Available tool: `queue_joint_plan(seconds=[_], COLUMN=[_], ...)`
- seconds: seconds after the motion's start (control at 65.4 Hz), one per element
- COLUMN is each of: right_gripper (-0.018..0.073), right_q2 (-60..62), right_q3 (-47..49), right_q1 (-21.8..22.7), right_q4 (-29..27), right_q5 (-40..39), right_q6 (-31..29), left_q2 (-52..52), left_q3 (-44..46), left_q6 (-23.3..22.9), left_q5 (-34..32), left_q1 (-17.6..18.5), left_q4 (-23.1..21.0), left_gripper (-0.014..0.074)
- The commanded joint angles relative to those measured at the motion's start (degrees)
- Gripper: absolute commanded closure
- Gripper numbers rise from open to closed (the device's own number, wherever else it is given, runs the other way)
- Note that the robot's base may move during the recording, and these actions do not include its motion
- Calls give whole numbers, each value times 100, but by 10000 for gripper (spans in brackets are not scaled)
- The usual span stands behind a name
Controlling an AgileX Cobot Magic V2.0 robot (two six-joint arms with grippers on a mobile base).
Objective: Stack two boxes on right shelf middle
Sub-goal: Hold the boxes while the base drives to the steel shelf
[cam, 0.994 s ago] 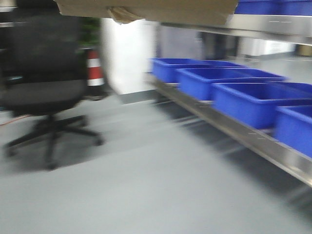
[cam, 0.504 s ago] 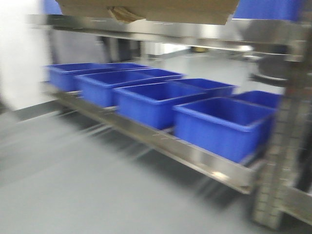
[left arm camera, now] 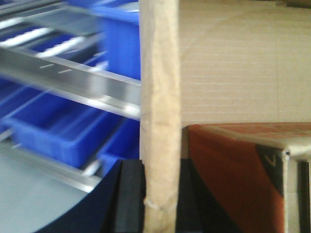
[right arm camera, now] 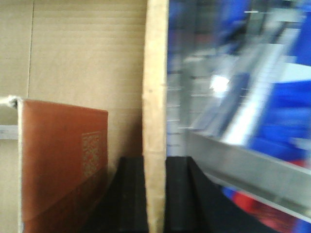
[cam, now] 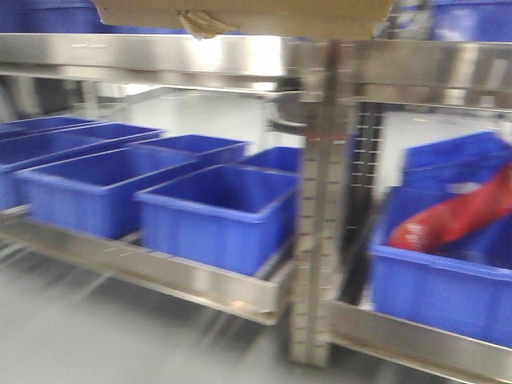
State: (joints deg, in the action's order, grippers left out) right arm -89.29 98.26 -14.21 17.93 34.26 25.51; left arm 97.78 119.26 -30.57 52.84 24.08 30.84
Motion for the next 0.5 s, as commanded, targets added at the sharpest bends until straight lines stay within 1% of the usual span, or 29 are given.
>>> queue_joint_plan(seconds=[0.0, 0.489], right_gripper=[721, 721], right_q2=[67, 67], right_q3=[33, 33], right_q1=[26, 26], right_q4=[134, 134], right_q5=[-334, -346], right_q6=[7, 7], left_q2=[-84, -84], left_q3=[96, 96], left_q6=[1, 1], left_q5=[-281, -281], left_q1=[-15, -15], left_q4=[64, 64], left_gripper=[707, 707])
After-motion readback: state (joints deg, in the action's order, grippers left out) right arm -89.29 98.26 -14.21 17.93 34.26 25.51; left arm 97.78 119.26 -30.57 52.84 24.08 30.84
